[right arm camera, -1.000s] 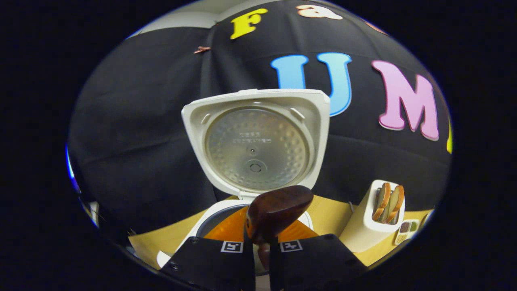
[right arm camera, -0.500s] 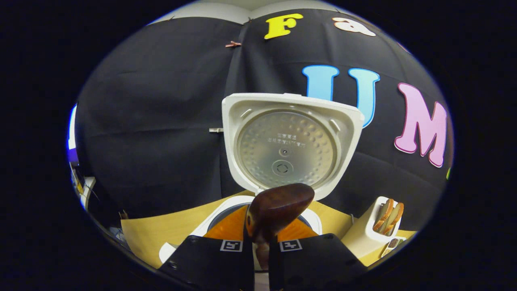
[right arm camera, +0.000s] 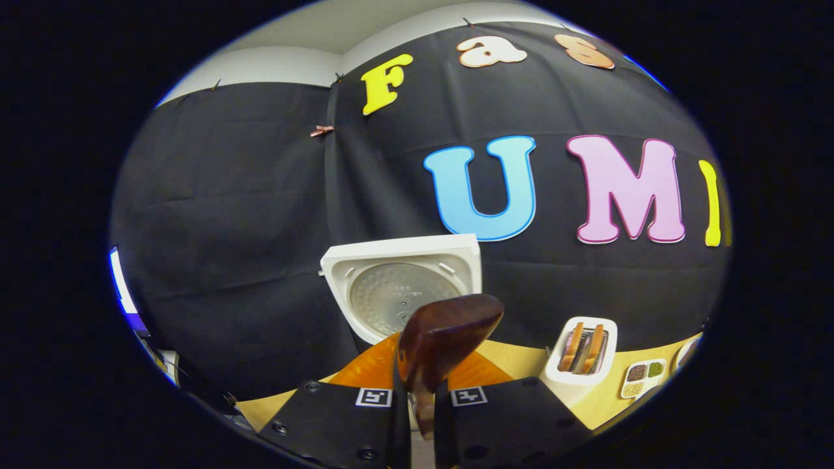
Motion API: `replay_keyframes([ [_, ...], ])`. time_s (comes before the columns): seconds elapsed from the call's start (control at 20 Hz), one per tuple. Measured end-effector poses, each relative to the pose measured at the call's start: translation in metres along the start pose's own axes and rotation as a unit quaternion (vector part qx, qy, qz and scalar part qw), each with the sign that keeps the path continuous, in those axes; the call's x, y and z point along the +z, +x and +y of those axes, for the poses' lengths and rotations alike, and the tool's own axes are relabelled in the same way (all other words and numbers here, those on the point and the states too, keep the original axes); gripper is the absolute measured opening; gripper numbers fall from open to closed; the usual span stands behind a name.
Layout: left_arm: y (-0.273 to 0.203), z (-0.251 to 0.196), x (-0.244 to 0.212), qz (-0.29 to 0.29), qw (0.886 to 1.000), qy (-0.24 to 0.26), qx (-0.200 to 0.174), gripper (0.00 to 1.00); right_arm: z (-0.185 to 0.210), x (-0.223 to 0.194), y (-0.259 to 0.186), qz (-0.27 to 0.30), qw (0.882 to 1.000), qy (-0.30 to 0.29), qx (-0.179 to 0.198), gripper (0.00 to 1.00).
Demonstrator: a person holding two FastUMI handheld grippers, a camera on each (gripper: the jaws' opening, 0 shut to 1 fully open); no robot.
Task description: Close the left gripper, press the button to open the rice cooker; take a wooden spoon from the chopstick holder with the right hand, scoop a spoonful of rice and pour it into the rice cooker, then put the wooden spoon back into the chopstick holder.
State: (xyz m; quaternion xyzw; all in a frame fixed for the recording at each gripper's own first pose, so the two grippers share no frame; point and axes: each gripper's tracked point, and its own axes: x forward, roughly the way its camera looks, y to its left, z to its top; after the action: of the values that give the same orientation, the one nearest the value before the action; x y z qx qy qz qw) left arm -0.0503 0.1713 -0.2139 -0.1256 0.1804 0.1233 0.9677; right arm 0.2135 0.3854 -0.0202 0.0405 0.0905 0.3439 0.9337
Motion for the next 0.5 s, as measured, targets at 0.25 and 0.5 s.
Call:
replay_keyframes([
  [0.25, -0.009, -0.041, 0.016, -0.023, 0.999, 0.013, -0.02, 0.96, -0.08, 0.032, -0.066, -0.026, 0.998, 0.022, -0.059, 0.18],
  [0.5, -0.013, -0.085, 0.028, -0.03, 0.999, 0.01, -0.037, 0.96, -0.177, 0.03, -0.138, -0.023, 0.989, 0.043, -0.14, 0.18],
])
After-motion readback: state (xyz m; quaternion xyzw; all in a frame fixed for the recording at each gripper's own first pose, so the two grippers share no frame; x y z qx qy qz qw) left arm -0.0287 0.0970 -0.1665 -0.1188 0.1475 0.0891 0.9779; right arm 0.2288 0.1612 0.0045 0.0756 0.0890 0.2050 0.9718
